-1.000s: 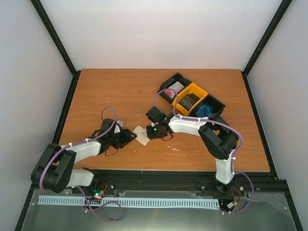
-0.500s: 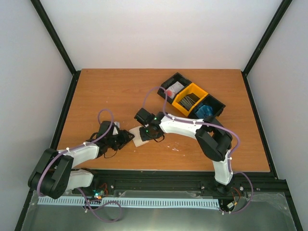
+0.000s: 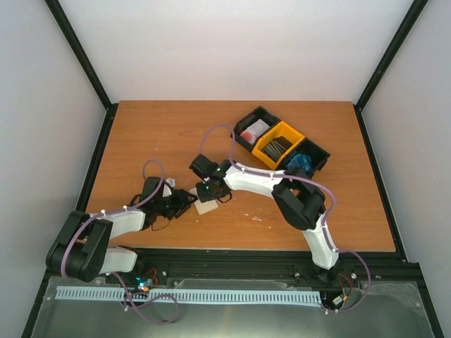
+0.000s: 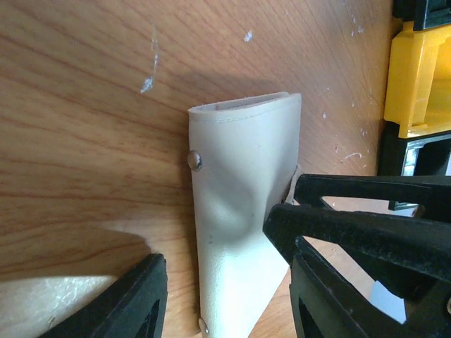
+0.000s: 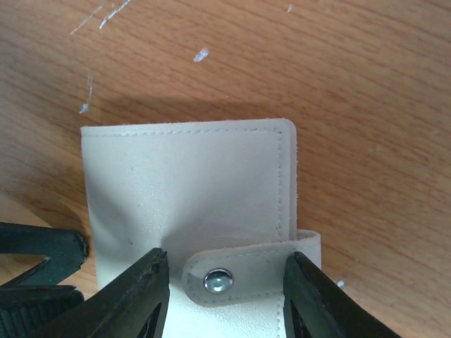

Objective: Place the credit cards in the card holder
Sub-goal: Adjust the card holder at the center of the board, then open the card holder at the center of the board.

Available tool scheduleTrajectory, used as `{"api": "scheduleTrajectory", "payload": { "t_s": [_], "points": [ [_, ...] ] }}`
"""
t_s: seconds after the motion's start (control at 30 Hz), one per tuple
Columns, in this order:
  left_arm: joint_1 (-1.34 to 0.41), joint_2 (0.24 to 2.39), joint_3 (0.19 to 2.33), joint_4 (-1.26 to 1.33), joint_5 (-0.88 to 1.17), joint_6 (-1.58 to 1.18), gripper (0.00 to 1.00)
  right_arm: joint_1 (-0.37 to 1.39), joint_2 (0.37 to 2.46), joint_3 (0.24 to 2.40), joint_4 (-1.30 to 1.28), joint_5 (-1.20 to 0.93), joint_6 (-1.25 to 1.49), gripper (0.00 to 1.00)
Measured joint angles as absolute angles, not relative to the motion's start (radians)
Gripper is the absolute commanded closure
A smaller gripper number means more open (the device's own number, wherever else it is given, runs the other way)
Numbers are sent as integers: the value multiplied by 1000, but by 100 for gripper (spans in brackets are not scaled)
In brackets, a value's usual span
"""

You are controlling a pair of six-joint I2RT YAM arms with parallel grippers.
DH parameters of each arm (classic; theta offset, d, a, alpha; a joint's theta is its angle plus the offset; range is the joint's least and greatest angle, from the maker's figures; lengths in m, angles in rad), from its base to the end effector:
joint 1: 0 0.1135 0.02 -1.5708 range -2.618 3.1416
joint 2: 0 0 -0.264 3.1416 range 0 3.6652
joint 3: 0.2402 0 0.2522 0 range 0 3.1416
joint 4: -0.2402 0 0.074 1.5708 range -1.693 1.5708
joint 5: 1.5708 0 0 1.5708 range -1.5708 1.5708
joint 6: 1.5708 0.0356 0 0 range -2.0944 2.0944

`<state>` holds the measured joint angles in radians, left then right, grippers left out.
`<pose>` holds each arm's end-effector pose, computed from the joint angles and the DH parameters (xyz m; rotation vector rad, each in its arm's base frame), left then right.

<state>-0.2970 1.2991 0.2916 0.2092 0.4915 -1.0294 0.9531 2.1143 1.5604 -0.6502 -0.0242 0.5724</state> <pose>0.1904 -0.0758 0.1173 -0.6787 2.5056 -1.1570 0.2516 0.3557 0.1593 -0.5488 2.8141 0.3924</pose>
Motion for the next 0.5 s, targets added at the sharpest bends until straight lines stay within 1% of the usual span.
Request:
{"api": "scheduleTrajectory", "payload": {
  "t_s": [0.27,0.37,0.4,0.5],
  "points": [
    [-280,1343,290,267,542,-1034,50,911,2086,1483,-561,-106,595,60],
    [-279,1370,297,291,561,-1034,51,894,2073,1450,-521,-148,603,64],
    [-279,1382,302,298,567,-1034,51,889,2069,1442,-511,-160,607,65],
    [-279,1424,321,323,585,-1033,58,875,2063,1423,-485,-192,619,72]
  ]
}}
